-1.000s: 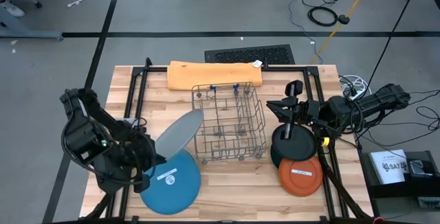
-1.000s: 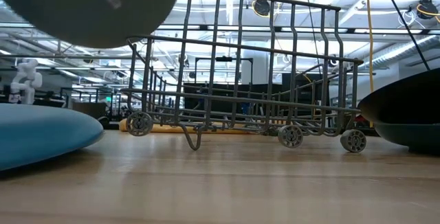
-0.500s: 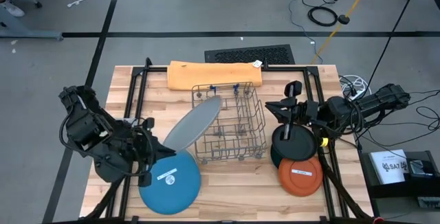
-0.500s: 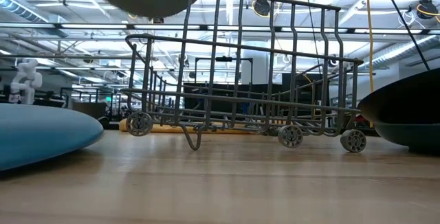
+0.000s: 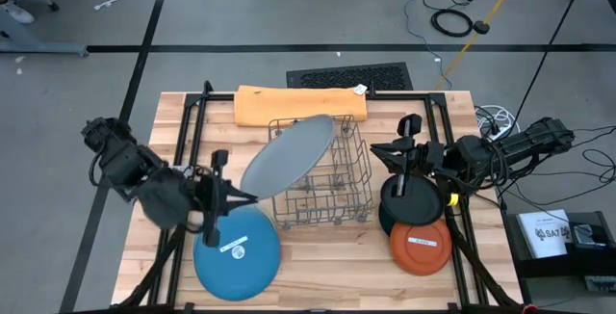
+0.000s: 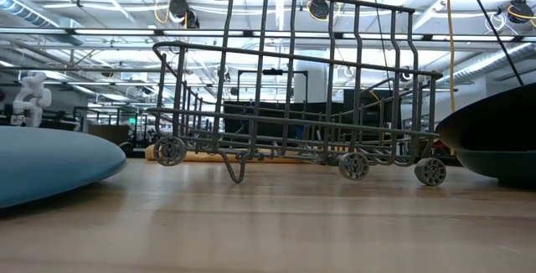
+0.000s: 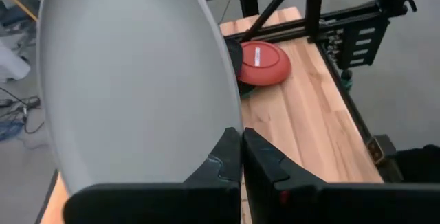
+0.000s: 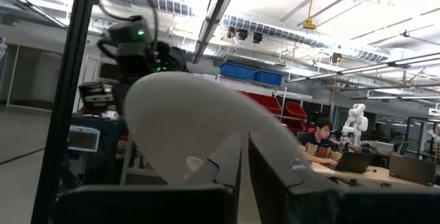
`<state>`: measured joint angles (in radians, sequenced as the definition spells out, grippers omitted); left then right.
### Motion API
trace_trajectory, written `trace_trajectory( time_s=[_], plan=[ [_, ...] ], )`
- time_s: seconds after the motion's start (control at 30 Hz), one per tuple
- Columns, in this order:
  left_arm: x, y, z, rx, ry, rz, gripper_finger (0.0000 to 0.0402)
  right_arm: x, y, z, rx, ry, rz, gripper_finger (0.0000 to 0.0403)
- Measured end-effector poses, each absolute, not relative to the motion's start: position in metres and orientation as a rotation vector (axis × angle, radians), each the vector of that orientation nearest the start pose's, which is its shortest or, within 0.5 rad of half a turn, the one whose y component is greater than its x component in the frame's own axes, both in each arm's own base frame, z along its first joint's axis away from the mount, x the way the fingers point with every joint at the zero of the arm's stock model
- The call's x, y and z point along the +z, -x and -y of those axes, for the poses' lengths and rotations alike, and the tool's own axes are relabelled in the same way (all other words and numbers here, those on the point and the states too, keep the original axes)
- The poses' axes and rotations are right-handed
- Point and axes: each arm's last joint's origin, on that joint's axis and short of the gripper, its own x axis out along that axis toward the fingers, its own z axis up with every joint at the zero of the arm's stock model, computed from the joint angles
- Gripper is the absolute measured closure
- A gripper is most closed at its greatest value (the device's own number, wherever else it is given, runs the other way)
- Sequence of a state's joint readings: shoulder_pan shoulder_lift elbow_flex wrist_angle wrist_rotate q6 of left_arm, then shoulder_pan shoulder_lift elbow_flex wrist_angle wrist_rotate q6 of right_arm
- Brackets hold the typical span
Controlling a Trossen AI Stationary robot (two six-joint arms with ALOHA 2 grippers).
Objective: Sort dishes
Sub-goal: Put the gray plate into the dish rack
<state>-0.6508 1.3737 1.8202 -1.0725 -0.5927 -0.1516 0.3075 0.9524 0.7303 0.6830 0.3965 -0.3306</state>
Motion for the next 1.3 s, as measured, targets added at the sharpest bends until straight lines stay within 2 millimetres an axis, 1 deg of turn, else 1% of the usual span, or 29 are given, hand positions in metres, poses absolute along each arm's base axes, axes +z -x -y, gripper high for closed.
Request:
trace_trajectory(
  time_s=[0.1,0.23,0.3,0.43,0.5,0.57,0.7,0.83,0.93,1.03,1.3],
  plan=[
    [0.474,-0.202,0.121,-0.037,-0.212,-0.487,0.0401,0.365,-0.198,-0.051,-0.158,0.168,0.413,0.0378],
    [0.477,-0.211,0.112,-0.103,-0.203,-0.462,0.0401,0.365,-0.197,-0.051,-0.158,0.169,0.413,0.0378],
    [0.473,-0.22,0.109,-0.135,-0.192,-0.454,0.0401,0.365,-0.197,-0.051,-0.158,0.169,0.413,0.0378],
    [0.455,-0.235,0.099,-0.19,-0.165,-0.499,0.0401,0.367,-0.195,-0.05,-0.159,0.166,0.421,0.0378],
    [0.448,-0.238,0.093,-0.213,-0.151,-0.497,0.0401,0.369,-0.192,-0.05,-0.157,0.162,0.431,0.0378],
    [0.446,-0.239,0.085,-0.231,-0.126,-0.467,0.0401,0.371,-0.189,-0.051,-0.151,0.156,0.442,0.0378],
    [0.444,-0.233,0.064,-0.265,-0.089,-0.398,0.0401,0.375,-0.181,-0.055,-0.123,0.152,0.461,0.0378],
    [0.435,-0.227,0.043,-0.31,-0.038,-0.36,0.0401,0.377,-0.175,-0.059,-0.094,0.162,0.471,0.0378],
    [0.425,-0.225,0.027,-0.338,-0.005,-0.344,0.0401,0.378,-0.172,-0.062,-0.081,0.172,0.478,0.0378],
    [0.411,-0.228,0.008,-0.373,0.031,-0.349,0.0401,0.378,-0.171,-0.064,-0.072,0.182,0.481,0.0378],
    [0.393,-0.232,-0.055,-0.466,0.103,-0.316,0.0401,0.377,-0.171,-0.066,-0.064,0.196,0.466,0.0378]
  ],
)
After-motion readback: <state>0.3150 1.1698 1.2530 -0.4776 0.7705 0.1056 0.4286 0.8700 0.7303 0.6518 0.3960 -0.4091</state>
